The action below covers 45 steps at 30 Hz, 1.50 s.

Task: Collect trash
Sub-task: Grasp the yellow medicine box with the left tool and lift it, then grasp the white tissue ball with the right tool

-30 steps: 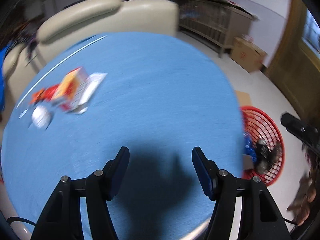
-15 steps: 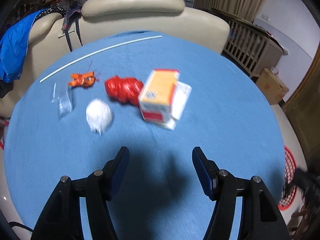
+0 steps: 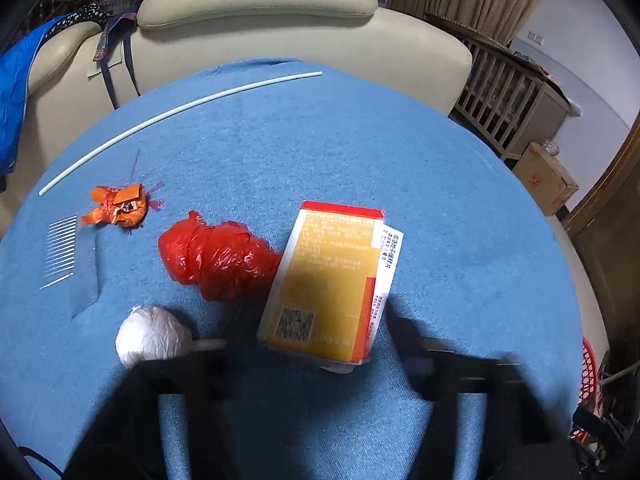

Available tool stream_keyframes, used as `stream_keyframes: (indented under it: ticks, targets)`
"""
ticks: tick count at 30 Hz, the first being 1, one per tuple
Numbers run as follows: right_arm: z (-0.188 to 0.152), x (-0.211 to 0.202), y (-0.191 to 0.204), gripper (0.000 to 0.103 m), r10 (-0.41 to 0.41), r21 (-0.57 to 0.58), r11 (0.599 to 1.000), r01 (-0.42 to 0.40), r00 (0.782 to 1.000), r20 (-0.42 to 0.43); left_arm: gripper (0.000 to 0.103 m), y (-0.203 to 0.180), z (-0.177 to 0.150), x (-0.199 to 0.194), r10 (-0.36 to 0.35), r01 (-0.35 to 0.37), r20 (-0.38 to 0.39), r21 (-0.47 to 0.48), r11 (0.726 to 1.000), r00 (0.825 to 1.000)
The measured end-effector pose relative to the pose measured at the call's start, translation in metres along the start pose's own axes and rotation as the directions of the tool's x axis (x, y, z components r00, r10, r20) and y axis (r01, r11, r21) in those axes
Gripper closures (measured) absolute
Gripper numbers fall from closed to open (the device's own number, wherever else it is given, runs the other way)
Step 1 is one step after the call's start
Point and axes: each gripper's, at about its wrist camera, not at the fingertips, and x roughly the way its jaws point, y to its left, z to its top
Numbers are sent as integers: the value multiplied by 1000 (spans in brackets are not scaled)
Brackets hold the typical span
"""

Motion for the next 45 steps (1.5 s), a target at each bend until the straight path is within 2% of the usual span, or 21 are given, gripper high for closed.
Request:
stream_keyframes:
  ticks: [7, 14, 16, 23, 31, 37, 40, 45]
  targets:
    - [1, 4, 7, 33, 11, -8, 1000, -11, 1000, -3, 53, 5, -23, -31, 11, -10, 38, -23, 1000, 999]
    - [-1, 2, 34, 33, 35, -63, 997, -35, 999, -1, 53, 33, -66, -84, 92, -81, 109, -101, 992, 990]
    - [-1, 3, 44, 33, 41, -84, 996, -41, 999, -2, 53, 51, -81, -94, 135, -119, 107, -142, 983, 985]
    - [11, 17, 89, 33, 81, -174, 981, -84, 996, -26, 53, 102, -106, -95, 212, -191, 61, -252, 949, 975]
    - [35, 68, 179, 33, 162, -274, 944, -182, 982, -93, 53, 138, -117, -96, 249, -220, 48, -323, 921, 967]
    - [45, 126, 248, 33, 228, -290, 918, -271, 958, -174, 53, 156, -122, -92, 256, -230, 30, -351, 908, 966]
    - [49, 150, 273, 33, 217, -292, 920, -263, 960, -179, 53, 159, -123, -93, 251, -225, 29, -354, 908, 968]
    - [56, 178, 287, 33, 203, -262, 932, -251, 960, -195, 53, 160, -123, -89, 247, -223, 25, -352, 909, 969]
